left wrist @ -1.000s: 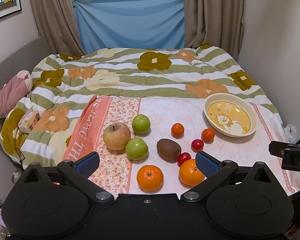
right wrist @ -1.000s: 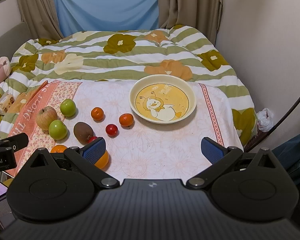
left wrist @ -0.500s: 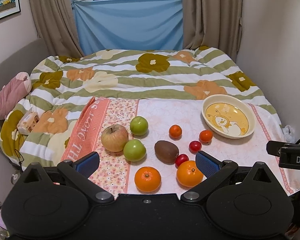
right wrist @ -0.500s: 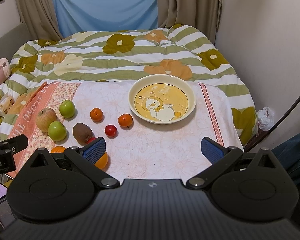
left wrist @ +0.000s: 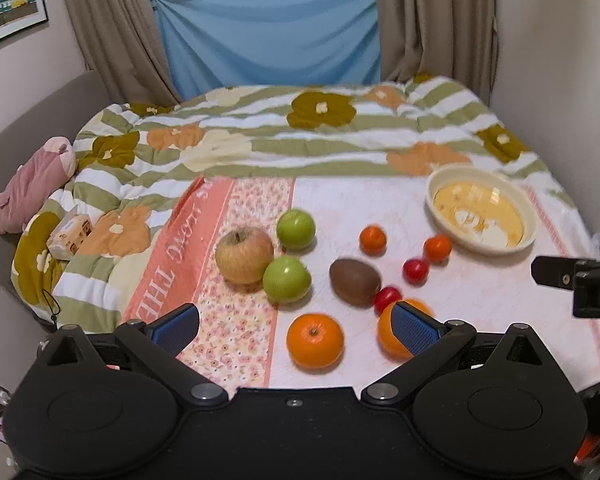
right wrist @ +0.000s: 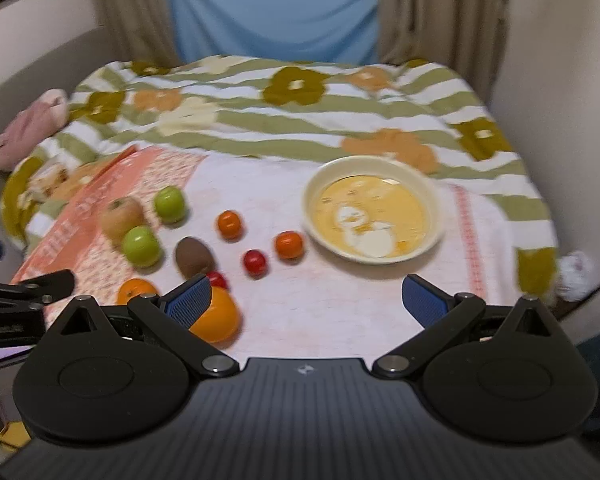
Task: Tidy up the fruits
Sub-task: 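Close the right gripper on the large orange while the left gripper grasps the other orange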
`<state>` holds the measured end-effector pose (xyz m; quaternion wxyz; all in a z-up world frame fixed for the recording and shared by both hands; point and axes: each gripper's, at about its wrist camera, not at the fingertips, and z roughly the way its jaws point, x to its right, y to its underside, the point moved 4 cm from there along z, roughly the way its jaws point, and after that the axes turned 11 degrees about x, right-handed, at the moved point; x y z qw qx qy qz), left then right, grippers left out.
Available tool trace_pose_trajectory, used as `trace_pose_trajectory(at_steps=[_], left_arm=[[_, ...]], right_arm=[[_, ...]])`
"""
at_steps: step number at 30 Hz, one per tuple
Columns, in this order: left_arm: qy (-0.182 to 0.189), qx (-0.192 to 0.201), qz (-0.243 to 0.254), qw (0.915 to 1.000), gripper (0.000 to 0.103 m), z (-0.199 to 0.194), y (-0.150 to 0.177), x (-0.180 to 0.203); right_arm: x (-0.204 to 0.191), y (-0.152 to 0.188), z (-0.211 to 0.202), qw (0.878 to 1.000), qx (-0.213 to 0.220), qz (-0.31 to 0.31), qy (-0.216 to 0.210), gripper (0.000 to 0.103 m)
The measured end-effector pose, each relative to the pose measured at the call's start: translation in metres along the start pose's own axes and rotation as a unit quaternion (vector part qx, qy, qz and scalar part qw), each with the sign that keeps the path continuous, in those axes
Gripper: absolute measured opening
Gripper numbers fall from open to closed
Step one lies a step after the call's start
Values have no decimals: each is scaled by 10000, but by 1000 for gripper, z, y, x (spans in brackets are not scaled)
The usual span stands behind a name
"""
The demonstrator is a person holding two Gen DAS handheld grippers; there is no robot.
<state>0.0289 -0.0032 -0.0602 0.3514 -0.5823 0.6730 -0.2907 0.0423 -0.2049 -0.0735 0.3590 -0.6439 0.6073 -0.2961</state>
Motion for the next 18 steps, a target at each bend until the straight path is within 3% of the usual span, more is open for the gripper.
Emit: trace_pose_trajectory(at_steps=[7,9,18], left_arm=[[500,-87,562,9971,101,34,31,-9],[621,-118,714,9954,96,46,41,-12],[1250,-170,1290,9836,88,92,73,-13]], right_arm=[[-24,27,39,9996,-259,-25,-107,103],[-34,35,49,9995,-274,-73,-104,103],[-70,68,88,9992,-411,-2,1,103]])
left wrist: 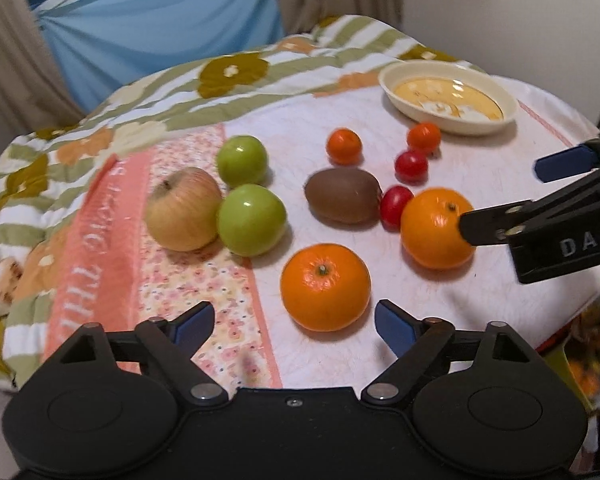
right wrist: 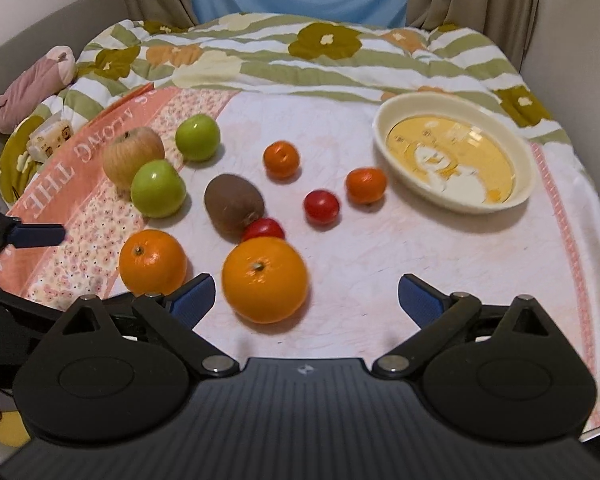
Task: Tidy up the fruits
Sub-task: 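Close the right gripper on the large orange while the left gripper grasps the other orange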
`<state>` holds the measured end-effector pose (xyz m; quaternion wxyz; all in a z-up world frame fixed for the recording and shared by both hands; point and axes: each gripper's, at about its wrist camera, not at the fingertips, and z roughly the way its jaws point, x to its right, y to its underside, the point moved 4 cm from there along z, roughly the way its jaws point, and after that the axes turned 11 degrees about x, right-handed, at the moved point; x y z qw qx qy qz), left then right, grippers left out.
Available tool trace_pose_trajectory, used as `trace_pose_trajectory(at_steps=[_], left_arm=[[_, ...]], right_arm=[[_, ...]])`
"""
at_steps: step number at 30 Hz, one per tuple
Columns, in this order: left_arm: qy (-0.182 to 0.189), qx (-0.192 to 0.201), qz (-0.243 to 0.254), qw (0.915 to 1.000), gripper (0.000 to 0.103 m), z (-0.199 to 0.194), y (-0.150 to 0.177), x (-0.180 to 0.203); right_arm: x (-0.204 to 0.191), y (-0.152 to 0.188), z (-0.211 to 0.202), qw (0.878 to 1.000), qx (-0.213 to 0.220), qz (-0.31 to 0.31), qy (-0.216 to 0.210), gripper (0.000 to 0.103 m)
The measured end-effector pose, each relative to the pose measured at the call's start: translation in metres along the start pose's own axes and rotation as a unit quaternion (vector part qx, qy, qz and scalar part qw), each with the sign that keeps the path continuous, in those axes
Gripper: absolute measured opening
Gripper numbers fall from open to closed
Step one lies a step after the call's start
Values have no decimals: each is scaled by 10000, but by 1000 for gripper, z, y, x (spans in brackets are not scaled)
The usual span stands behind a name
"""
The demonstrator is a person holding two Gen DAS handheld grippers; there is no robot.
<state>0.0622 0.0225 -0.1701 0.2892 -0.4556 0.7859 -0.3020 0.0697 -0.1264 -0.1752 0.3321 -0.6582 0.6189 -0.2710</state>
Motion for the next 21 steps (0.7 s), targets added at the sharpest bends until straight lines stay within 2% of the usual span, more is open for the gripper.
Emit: trace_pose_trajectory(at_steps=[11,13,14,21], left_arm=[[550,146,326,9978,78,29,1,5],[627,138,332,9974,72,33,0,8],[659,111,329,9972,66,35,0,9],[737,155,320,9966,65,37,2,7]], right_arm=[[-20,8,32,9998,-166,83,72,102],[-21,9,36,9997,-197,95,75,98],[-22,10,39,9997,-224,101,70,97],[-24,13,50,9996,-240,147,78,95]])
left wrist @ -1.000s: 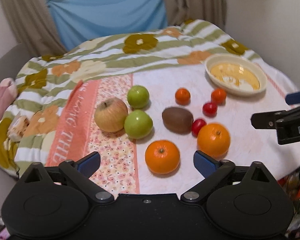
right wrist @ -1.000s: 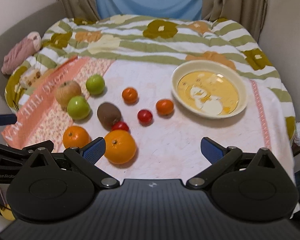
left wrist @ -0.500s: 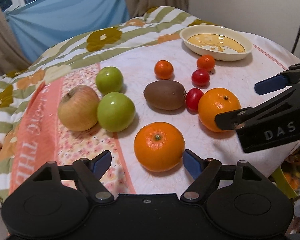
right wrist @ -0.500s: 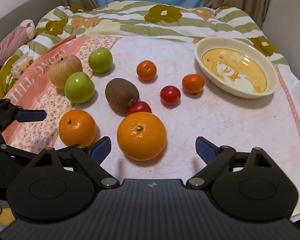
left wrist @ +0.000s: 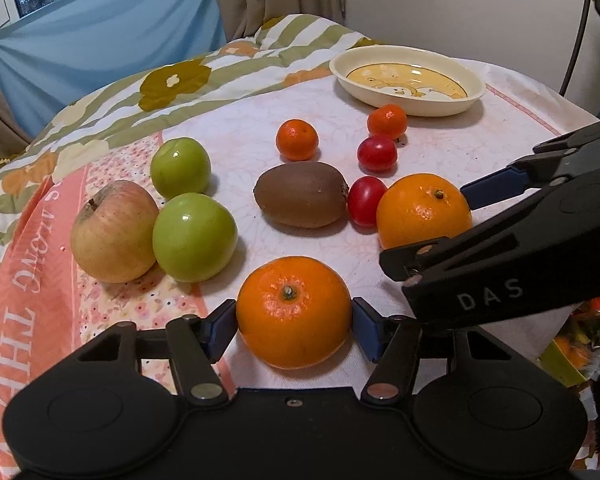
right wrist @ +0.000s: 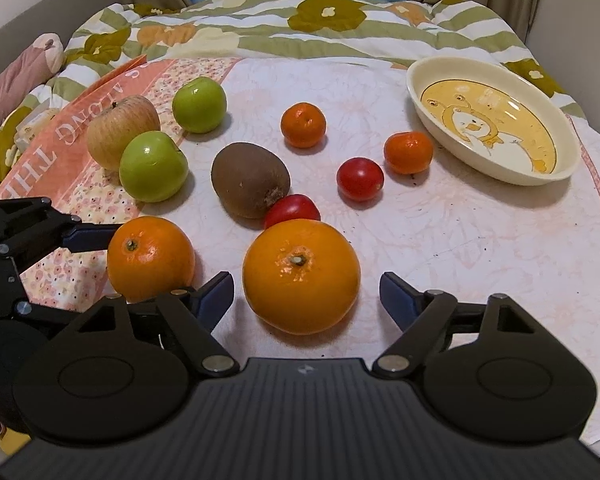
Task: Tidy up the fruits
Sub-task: 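Close the right gripper on the large orange while the left gripper grasps the other orange, then carry both oranges into the cream bowl and open both grippers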
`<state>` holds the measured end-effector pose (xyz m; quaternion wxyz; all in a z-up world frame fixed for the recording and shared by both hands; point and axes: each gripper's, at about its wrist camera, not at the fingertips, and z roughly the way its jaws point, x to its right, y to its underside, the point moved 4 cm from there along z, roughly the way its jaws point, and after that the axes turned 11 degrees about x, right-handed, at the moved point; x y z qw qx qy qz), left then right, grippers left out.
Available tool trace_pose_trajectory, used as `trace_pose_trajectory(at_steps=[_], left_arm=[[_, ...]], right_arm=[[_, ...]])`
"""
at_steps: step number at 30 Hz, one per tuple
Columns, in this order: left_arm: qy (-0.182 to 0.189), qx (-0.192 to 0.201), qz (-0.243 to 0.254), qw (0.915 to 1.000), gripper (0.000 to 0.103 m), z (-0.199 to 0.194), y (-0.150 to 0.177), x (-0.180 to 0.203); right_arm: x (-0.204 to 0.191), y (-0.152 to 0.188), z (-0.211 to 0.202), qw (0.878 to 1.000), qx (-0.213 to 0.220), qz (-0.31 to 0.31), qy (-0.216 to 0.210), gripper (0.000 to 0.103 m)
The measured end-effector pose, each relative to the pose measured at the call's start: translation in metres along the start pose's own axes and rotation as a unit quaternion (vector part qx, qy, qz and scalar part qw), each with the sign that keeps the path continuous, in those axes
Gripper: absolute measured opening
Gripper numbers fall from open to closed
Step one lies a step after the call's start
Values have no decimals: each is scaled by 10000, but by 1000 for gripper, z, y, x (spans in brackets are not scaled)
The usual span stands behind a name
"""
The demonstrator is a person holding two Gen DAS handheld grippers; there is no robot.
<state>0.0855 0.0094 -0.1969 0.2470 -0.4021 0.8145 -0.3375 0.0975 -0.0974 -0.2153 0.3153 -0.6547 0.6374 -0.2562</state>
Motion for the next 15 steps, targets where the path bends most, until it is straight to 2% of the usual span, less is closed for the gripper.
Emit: trace_pose_trajectory(at_steps=[2,4,15], left_arm=[[9,15,9,10000,65,-1,0,0],[13,29,24,10000,65,-1,0,1],[18,91,71,9999,64,-3,2,2]], right_arm=[[-1,0,3,10000,5,-14,13,92],[-2,-1,6,10000,-18,-26,-9,80],[-4,1,8,10000,35,-28,28,78]])
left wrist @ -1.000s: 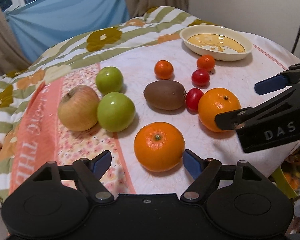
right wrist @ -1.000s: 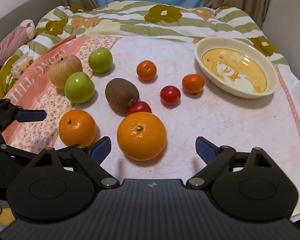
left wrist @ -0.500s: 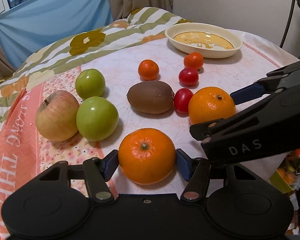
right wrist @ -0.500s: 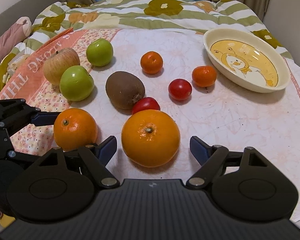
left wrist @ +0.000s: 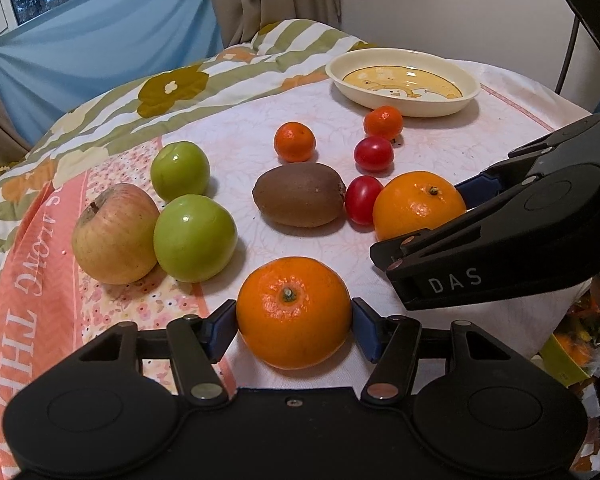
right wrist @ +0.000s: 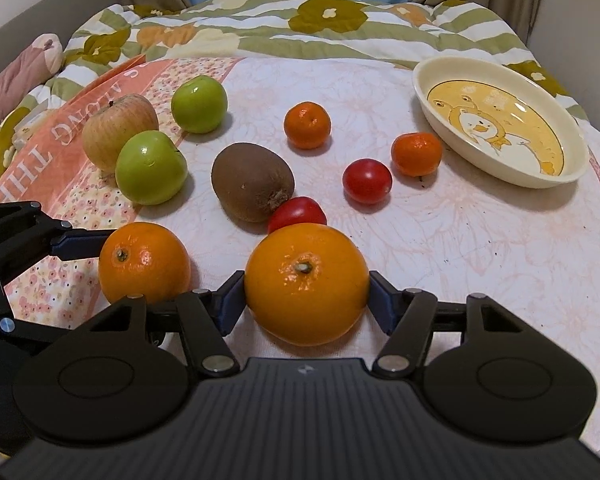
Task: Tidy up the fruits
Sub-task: 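Carry both oranges into the cream bowl and open both grippers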
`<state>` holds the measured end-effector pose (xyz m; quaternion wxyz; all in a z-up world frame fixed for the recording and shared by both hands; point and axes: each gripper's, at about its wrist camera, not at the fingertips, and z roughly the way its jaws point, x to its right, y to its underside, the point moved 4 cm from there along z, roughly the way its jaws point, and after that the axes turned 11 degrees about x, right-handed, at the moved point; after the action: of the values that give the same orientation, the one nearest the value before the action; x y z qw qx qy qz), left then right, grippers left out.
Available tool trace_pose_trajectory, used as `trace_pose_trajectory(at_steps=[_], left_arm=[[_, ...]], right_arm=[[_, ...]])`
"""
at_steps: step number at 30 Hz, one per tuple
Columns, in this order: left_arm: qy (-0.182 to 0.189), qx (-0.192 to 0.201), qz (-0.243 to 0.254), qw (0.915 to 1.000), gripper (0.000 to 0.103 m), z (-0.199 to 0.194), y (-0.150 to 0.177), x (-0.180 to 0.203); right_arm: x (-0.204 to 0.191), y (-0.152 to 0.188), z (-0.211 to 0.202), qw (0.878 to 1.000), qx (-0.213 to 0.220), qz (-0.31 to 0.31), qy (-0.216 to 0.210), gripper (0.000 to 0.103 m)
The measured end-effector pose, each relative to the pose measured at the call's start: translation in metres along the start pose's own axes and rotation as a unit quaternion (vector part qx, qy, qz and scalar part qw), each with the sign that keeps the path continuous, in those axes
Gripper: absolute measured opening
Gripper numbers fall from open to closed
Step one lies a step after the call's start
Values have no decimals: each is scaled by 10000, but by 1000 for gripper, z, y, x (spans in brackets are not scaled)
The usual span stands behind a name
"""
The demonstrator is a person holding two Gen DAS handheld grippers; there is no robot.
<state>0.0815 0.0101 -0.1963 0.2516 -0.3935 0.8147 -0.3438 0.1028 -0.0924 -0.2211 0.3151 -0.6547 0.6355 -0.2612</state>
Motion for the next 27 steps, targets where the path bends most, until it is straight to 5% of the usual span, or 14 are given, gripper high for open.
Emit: trace_pose_trajectory(at_steps=[13,27], left_arm=[[-16,264,-64,9996,64,-28,-35,-1],[157,879,-189,9958,64,-41,-146,7]], right_arm=[[20,-26,-42,9991,205,268,257,78],[112,-109,-101,9917,828,679,715,78]])
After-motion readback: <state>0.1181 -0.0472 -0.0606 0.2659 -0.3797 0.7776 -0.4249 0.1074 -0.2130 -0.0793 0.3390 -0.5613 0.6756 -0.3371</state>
